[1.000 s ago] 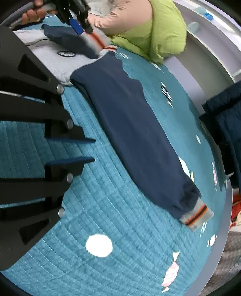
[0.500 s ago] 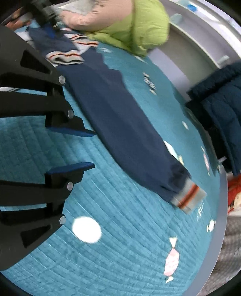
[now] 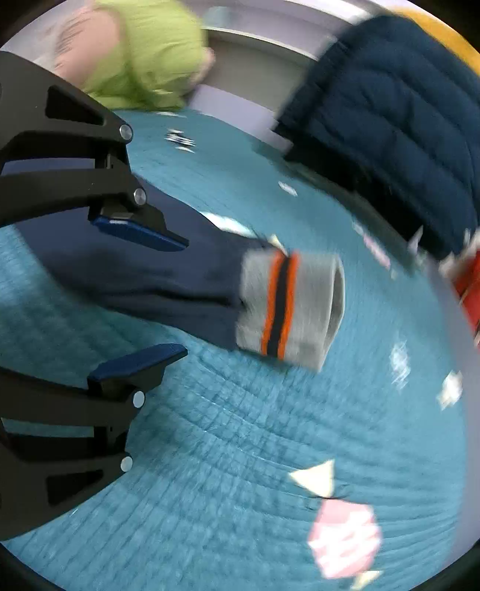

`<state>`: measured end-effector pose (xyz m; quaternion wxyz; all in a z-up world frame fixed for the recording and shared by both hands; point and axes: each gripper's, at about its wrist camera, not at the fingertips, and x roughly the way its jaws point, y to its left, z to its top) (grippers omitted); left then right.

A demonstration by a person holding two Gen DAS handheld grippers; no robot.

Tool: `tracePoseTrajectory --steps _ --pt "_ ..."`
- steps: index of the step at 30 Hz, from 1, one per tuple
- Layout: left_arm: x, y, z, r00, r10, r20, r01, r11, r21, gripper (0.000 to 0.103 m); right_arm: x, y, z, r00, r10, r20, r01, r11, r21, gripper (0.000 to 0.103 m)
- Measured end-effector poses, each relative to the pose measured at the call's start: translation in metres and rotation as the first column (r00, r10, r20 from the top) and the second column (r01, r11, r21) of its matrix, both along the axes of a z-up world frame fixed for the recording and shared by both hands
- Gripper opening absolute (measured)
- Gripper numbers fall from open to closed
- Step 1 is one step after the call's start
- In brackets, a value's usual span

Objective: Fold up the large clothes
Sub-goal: 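Grasp the other navy sleeve cuff with the right gripper and lift it, then lay the left-held sleeve across the jacket body while the right gripper lays its sleeve across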

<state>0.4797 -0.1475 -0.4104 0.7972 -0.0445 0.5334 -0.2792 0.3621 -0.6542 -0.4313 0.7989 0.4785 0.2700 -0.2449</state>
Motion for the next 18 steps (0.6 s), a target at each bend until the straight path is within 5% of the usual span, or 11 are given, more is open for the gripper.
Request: tracePoseTrajectory --steps 3,5,9,13,18 --pt "0.007 0.022 0.010 0.999 0.042 -0.008 -0.042 0.999 -0.014 0.074 0.010 -0.015 -0.009 0.999 -0.004 0.037 0.003 0.999 0.046 0.049" --pt "0.013 0.044 0.018 0.996 0.084 0.012 -0.084 0.996 0.003 0.075 0.013 -0.019 -0.004 0.999 0.015 0.033 -0.016 0.999 0.044 0.017" --pt "0.028 0.101 0.033 0.980 0.192 0.053 -0.194 0.980 0.042 0.076 0.018 0.018 0.052 0.991 0.108 0.075 -0.095 0.983 -0.156 0.007" --pt "0.038 0.159 0.038 0.952 0.300 0.068 -0.305 0.947 0.095 0.076 0.031 0.106 0.121 0.950 0.291 0.111 -0.232 0.899 -0.371 0.006" --pt "0.041 0.220 0.051 0.912 0.396 0.110 -0.408 0.903 0.135 0.076 0.059 0.262 0.178 0.817 0.563 0.121 -0.449 0.754 -0.479 0.006"
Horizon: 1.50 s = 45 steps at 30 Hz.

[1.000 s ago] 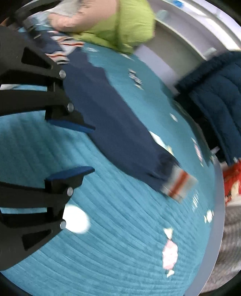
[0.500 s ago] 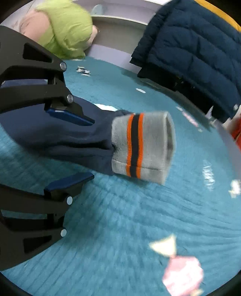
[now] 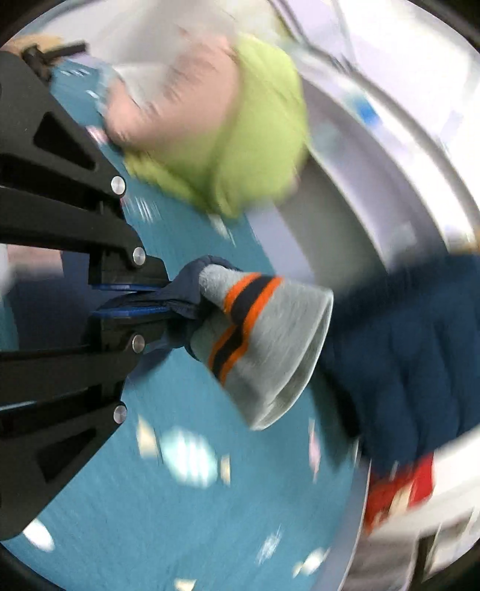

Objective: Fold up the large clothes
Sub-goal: 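Lay the left-held sleeve across the jacket body while the right gripper lays its sleeve across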

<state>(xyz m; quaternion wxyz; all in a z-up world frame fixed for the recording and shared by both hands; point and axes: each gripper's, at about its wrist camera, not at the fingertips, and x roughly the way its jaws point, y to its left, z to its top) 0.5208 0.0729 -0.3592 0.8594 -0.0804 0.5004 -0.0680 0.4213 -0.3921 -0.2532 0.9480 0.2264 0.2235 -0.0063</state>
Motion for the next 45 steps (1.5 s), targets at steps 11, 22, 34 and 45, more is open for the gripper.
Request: tracePoseTrajectory --steps 11,22,34,45 --pt "-0.016 0.086 0.011 0.997 0.079 0.013 -0.078 0.996 -0.046 0.078 0.087 0.276 -0.050 0.920 0.331 -0.210 -0.365 0.918 -0.156 0.006" --pt "-0.029 0.133 0.021 0.992 0.126 0.030 -0.122 0.986 -0.110 0.078 0.103 0.356 -0.149 0.768 0.392 -0.506 -0.505 0.857 -0.103 0.026" --pt "-0.019 0.095 0.028 0.996 0.088 0.031 -0.084 0.989 -0.120 0.079 0.068 0.293 -0.103 0.839 0.377 -0.393 -0.447 0.889 -0.101 0.072" --pt "0.005 -0.006 0.002 0.991 -0.134 -0.028 0.129 0.981 -0.144 0.080 0.059 0.123 -0.124 0.886 0.133 -0.445 -0.169 0.985 -0.041 0.057"
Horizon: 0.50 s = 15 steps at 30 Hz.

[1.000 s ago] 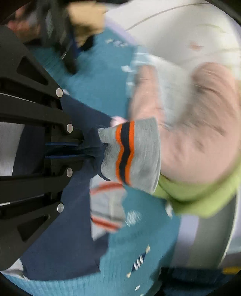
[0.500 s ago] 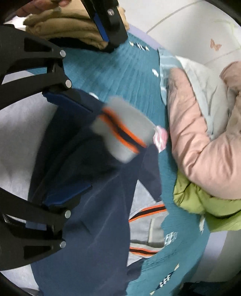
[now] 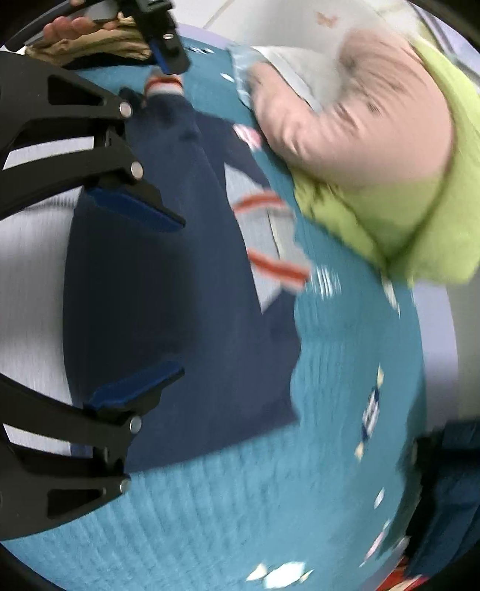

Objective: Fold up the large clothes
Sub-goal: 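Lay the left-held sleeve across the jacket body while the right gripper lays its sleeve across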

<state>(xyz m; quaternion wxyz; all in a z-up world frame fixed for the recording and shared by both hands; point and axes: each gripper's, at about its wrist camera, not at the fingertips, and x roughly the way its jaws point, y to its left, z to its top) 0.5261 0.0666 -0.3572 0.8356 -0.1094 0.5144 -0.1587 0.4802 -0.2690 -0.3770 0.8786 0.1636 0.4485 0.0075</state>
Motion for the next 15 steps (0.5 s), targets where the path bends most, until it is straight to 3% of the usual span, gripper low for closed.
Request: tracePoseTrajectory --steps 3,4,6,12,13,15 --pt "0.013 -0.004 -0.029 0.998 -0.003 -0.064 0.008 0.997 0.077 0.079 0.002 -0.021 -0.019 0.998 -0.025 -0.066 0.025 1.000 -0.002 0.044" --pt "0.019 0.001 -0.041 0.995 0.020 -0.096 -0.011 0.995 0.097 0.079 0.004 -0.029 -0.031 0.994 -0.036 -0.101 0.037 0.999 0.001 0.031" --pt "0.027 0.008 -0.053 0.993 0.041 -0.108 -0.029 0.993 0.116 0.079 0.002 -0.039 -0.040 0.995 -0.037 -0.098 0.038 0.999 0.012 0.020" --pt "0.043 0.002 -0.062 0.991 0.005 -0.132 0.016 0.987 0.158 0.086 0.009 -0.033 -0.034 0.990 -0.022 -0.139 0.020 1.000 -0.019 0.022" --pt "0.044 0.002 -0.057 0.991 -0.001 -0.133 0.020 0.989 0.144 0.086 0.010 -0.036 -0.033 0.989 -0.021 -0.145 0.021 1.000 -0.003 0.024" --pt "0.044 0.015 -0.037 0.995 -0.011 -0.098 0.015 0.999 0.032 0.086 0.010 -0.042 -0.021 0.993 0.001 -0.115 0.006 0.998 0.066 0.034"
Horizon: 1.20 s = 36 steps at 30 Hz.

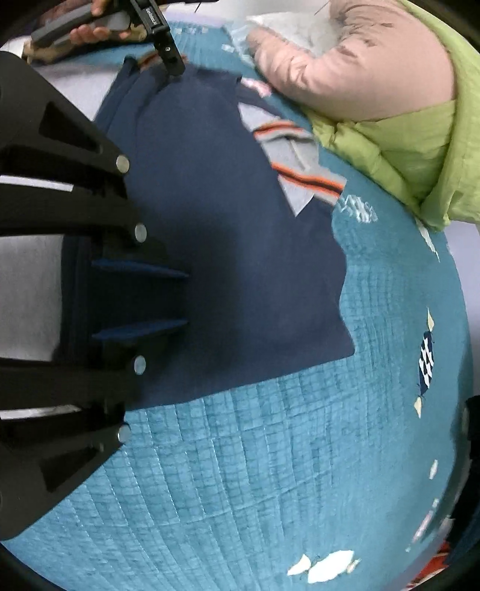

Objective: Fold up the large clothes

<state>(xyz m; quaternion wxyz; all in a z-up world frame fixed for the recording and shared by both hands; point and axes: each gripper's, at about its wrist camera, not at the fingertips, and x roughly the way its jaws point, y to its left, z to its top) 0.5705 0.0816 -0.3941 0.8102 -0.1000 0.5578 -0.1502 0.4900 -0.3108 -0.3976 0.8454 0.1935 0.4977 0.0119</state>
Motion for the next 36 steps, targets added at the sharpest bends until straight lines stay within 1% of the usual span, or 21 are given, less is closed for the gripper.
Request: tracePoseTrajectory --steps 1,2,3,4,5,7,8,10,12,15,20,23,25,26,28,30,31,32,33,34,36 --pt "0.002 0.004 0.009 1.000 0.006 0.021 -0.005 1.000 -0.031 0.086 0.001 -0.003 0.008 1.000 0.002 0.024 -0.003 1.000 0.011 0.041" --pt "0.005 0.012 0.020 0.999 0.022 0.043 -0.021 0.999 -0.037 0.086 0.002 -0.006 0.013 0.999 0.003 0.036 -0.004 1.000 0.014 0.045" --pt "0.012 0.020 0.028 0.997 0.049 0.053 -0.048 0.998 -0.031 0.090 0.005 -0.011 0.018 0.999 0.000 0.048 -0.001 1.000 0.024 0.049" --pt "0.019 0.025 0.030 0.996 0.073 0.050 -0.073 0.997 -0.018 0.090 0.010 -0.016 0.021 0.999 -0.011 0.053 0.009 0.999 0.032 0.049" --pt "0.027 0.030 0.029 0.994 0.101 0.029 -0.101 0.995 0.018 0.091 0.015 -0.019 0.022 0.999 -0.020 0.048 0.018 1.000 0.024 0.049" --pt "0.049 0.038 0.019 0.990 0.141 -0.022 -0.138 0.986 0.093 0.091 0.026 -0.026 0.022 0.998 -0.039 0.042 0.039 0.999 -0.017 0.049" --pt "0.056 0.040 0.013 0.988 0.151 -0.028 -0.147 0.983 0.111 0.091 0.030 -0.029 0.022 0.998 -0.042 0.037 0.043 0.999 -0.025 0.049" --pt "0.071 0.045 -0.004 0.983 0.168 -0.077 -0.154 0.975 0.160 0.091 0.042 -0.037 0.016 0.998 -0.060 0.012 0.060 0.998 -0.013 0.049" --pt "0.085 0.047 -0.019 0.976 0.190 -0.105 -0.171 0.971 0.167 0.091 0.051 -0.045 0.011 0.997 -0.081 -0.010 0.081 0.997 0.004 0.049" --pt "0.099 0.046 -0.032 0.975 0.184 -0.122 -0.162 0.972 0.168 0.091 0.062 -0.054 0.004 0.994 -0.110 -0.030 0.110 0.994 0.006 0.049" --pt "0.110 0.036 -0.050 0.975 0.167 -0.146 -0.139 0.974 0.180 0.091 0.079 -0.057 -0.007 0.993 -0.102 -0.062 0.104 0.994 0.029 0.049" --pt "0.111 0.027 -0.054 0.981 0.137 -0.135 -0.107 0.972 0.212 0.090 0.090 -0.055 -0.013 0.993 -0.084 -0.077 0.088 0.995 0.054 0.049" --pt "0.114 0.024 -0.056 0.982 0.118 -0.146 -0.083 0.971 0.222 0.090 0.095 -0.057 -0.020 0.992 -0.085 -0.093 0.094 0.991 0.091 0.050" --pt "0.116 0.025 -0.057 0.981 0.113 -0.157 -0.076 0.972 0.222 0.090 0.096 -0.058 -0.021 0.991 -0.092 -0.094 0.102 0.989 0.103 0.050" --pt "0.118 0.026 -0.055 0.981 0.103 -0.166 -0.067 0.976 0.208 0.090 0.098 -0.058 -0.020 0.993 -0.093 -0.079 0.102 0.989 0.110 0.047" --pt "0.120 0.023 -0.053 0.983 0.081 -0.164 -0.044 0.974 0.220 0.082 0.099 -0.053 -0.018 0.996 -0.068 -0.052 0.073 0.991 0.108 0.039" --pt "0.120 0.022 -0.051 0.984 0.073 -0.160 -0.034 0.972 0.232 0.078 0.100 -0.050 -0.019 0.997 -0.059 -0.051 0.064 0.993 0.097 0.037" --pt "0.121 0.023 -0.050 0.985 0.070 -0.155 -0.032 0.972 0.232 0.072 0.100 -0.047 -0.018 0.998 -0.052 -0.047 0.055 0.996 0.074 0.035" --pt "0.122 0.021 -0.049 0.986 0.069 -0.152 -0.032 0.972 0.232 0.065 0.101 -0.043 -0.019 0.998 -0.036 -0.044 0.039 0.997 0.070 0.025" --pt "0.122 0.021 -0.047 0.986 0.070 -0.150 -0.034 0.972 0.233 0.062 0.101 -0.041 -0.020 0.999 -0.023 -0.047 0.027 0.996 0.083 0.016" --pt "0.122 0.021 -0.045 0.988 0.062 -0.139 -0.029 0.972 0.233 0.041 0.098 -0.037 -0.019 1.000 -0.004 -0.023 0.006 0.997 0.072 0.010"
